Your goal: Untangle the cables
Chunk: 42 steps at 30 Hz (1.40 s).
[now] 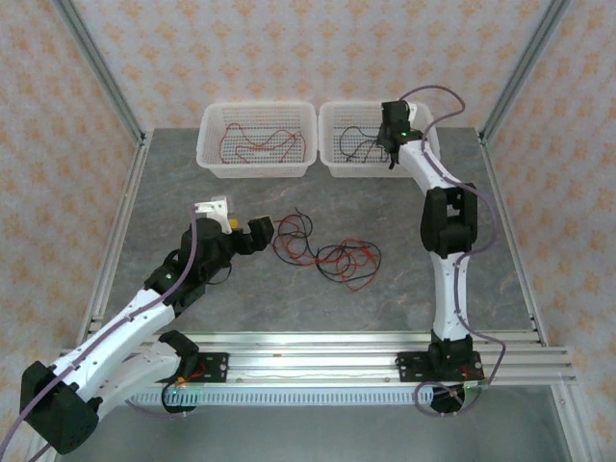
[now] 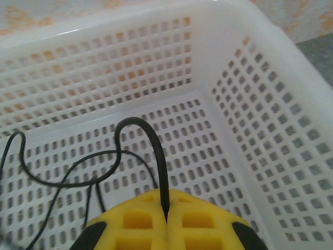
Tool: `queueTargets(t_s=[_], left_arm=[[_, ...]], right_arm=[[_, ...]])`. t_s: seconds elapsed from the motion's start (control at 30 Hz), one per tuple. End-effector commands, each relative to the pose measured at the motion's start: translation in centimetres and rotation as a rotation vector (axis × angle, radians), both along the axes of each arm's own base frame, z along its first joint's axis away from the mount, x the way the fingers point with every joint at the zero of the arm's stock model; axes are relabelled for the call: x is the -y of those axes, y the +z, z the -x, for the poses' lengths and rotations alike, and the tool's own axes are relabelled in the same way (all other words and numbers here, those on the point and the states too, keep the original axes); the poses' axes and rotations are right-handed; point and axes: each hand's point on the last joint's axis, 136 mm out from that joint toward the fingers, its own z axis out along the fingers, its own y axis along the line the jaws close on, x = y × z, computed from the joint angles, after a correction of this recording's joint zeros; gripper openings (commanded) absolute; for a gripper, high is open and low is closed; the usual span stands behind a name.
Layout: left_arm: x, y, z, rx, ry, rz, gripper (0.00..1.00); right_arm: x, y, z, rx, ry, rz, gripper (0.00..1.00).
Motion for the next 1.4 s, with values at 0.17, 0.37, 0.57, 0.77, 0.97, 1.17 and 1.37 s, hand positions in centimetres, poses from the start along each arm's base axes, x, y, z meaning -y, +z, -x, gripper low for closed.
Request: queueTargets(t_s=[0.17,0.37,0.57,0.77,0.97,1.17,1.37], left_arm=[[0.6,1.4,-0.1,0.022,-0.03,0.026,0.99],[1.3,0.9,0.1,0.013,-0.065,0.051,0.99],[1.3,0.4,0.0,-0.008,-0.064,0.054,0.99],[0.4,-0.8,-0.3,-0.055,-0.018,0.02,0.99],[-0.2,-1.9,-0.4,-0.094,0.018,0.011,0.99],[-1.1,-3.2,-0.6,-0.16,0.074,-0.028,0.95],[-1.4,-4.9,-0.9,-0.26,0.113,-0.056,0.86]], right_arm=[[2.5,-1.2,0.4,-0.028,-0.092,0.033,0.16],[2.3,-0.8,0.4,-0.035,-0.085,0.025,0.4],[1.9,1.9,0.9,0.0,-0.07,-0.01,0.48],[1.4,5.4,2.9,0.054,-0.045,-0.069,0.5],[1.0,8.4,7.0,0.121,-0.013,-0.143,0.51],[0.8,10.1,13.4,0.203,0.01,-0.222,0.51],[0.4,9.6,19.6,0.218,0.05,-0.279,0.51]])
